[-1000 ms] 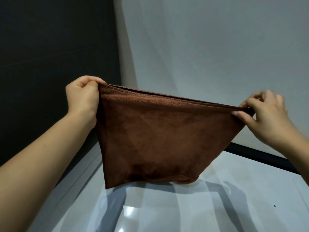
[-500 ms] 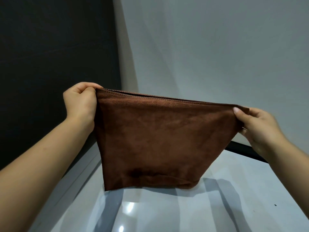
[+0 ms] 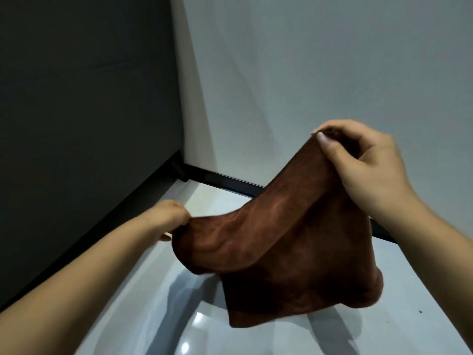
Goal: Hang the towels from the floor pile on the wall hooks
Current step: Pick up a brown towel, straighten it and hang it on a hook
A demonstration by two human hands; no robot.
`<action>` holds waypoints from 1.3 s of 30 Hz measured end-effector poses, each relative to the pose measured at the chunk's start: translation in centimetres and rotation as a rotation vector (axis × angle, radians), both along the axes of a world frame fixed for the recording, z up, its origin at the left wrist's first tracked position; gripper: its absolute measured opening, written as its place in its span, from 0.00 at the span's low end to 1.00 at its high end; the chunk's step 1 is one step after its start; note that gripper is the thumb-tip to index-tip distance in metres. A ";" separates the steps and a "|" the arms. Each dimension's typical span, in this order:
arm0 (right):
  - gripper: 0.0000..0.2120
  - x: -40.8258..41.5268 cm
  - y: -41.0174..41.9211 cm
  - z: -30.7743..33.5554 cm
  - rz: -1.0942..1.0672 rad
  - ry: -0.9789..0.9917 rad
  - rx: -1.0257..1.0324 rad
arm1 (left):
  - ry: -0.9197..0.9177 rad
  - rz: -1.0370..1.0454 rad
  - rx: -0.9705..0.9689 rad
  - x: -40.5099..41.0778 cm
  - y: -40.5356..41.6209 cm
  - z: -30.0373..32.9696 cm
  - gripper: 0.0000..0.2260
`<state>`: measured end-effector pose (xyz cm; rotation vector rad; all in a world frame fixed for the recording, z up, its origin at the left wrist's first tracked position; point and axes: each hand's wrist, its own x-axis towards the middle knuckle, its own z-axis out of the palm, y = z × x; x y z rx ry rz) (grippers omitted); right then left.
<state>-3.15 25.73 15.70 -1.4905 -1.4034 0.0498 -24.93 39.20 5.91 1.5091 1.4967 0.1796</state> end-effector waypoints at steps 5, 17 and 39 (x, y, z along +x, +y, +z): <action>0.11 -1.0 0.0 0.4 0.148 0.027 -0.065 | -0.148 -0.339 0.084 2.7 -1.9 2.9 0.04; 0.06 -1.7 0.0 0.4 0.252 0.064 -0.181 | -0.779 -0.383 0.220 6.2 -6.1 8.0 0.07; 0.04 1.4 -0.6 -9.6 0.148 0.232 -0.776 | -0.879 0.080 0.650 4.2 -4.7 10.9 0.07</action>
